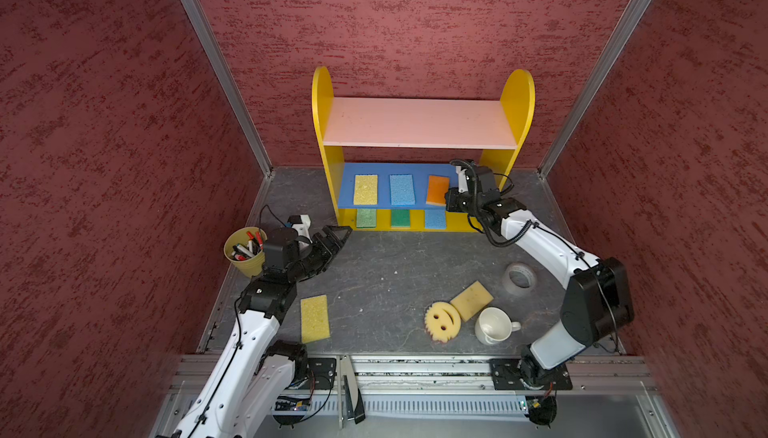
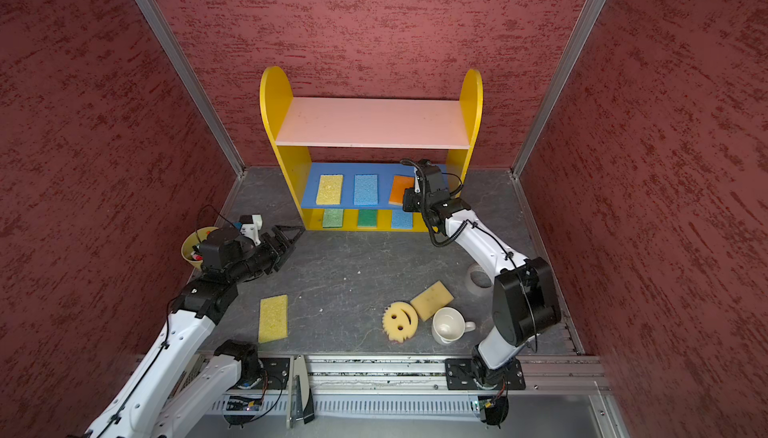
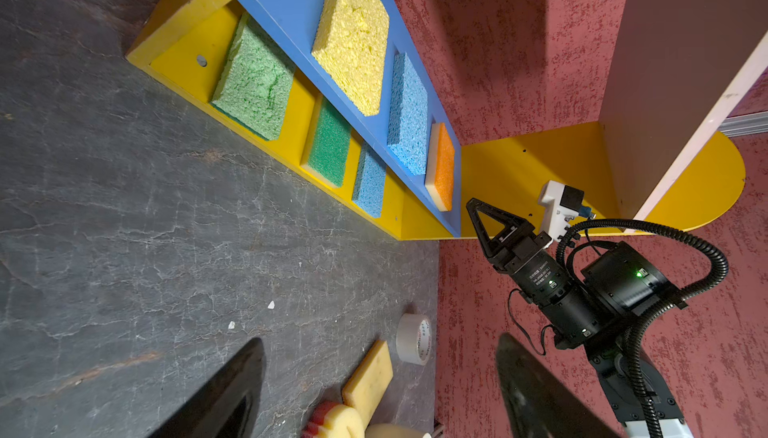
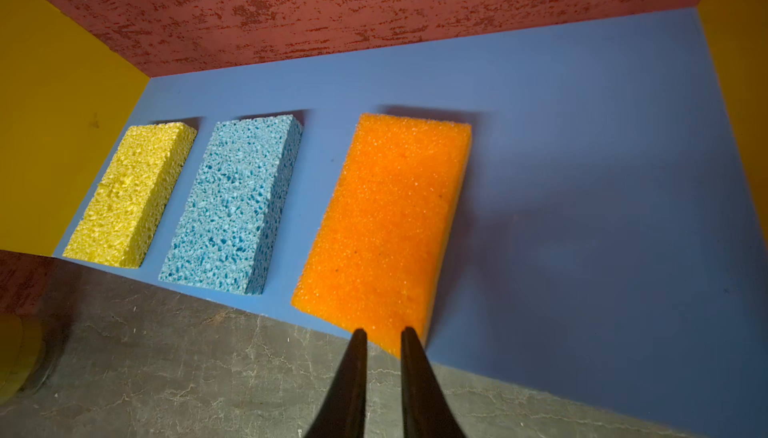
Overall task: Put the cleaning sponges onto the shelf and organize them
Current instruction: 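Push the sponge's lower edge flat against the blue board with the right gripper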
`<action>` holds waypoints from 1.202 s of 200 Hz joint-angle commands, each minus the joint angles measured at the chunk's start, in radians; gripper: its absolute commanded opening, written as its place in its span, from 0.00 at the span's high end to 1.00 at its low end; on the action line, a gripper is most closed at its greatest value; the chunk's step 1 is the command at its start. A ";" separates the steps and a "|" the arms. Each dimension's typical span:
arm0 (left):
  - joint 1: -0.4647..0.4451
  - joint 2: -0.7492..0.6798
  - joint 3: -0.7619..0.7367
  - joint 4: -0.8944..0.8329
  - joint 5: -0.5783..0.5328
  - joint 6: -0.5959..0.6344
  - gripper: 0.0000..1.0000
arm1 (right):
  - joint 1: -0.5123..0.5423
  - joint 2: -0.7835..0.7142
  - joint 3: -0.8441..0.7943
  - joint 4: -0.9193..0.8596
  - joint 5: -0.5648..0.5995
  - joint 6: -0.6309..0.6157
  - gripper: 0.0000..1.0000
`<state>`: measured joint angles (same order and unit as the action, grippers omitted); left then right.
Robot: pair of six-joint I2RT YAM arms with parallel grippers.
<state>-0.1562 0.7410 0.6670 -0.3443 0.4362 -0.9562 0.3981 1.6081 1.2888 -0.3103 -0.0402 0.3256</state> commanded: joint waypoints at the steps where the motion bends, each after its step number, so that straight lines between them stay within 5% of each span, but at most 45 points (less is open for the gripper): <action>1: 0.009 -0.020 -0.006 -0.014 -0.002 -0.001 0.13 | 0.025 -0.044 -0.035 0.025 -0.016 0.010 0.88; 44: 0.009 -0.031 -0.015 -0.021 -0.004 -0.012 0.13 | 0.037 -0.054 -0.066 0.010 0.035 0.005 0.99; 240: 0.013 -0.004 -0.023 -0.007 -0.004 -0.005 0.12 | 0.022 0.076 0.007 0.018 0.135 0.009 1.00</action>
<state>-0.1543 0.7334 0.6392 -0.3584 0.4355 -0.9791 0.4263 1.6726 1.2556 -0.3023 0.0490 0.3290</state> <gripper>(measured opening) 0.881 0.041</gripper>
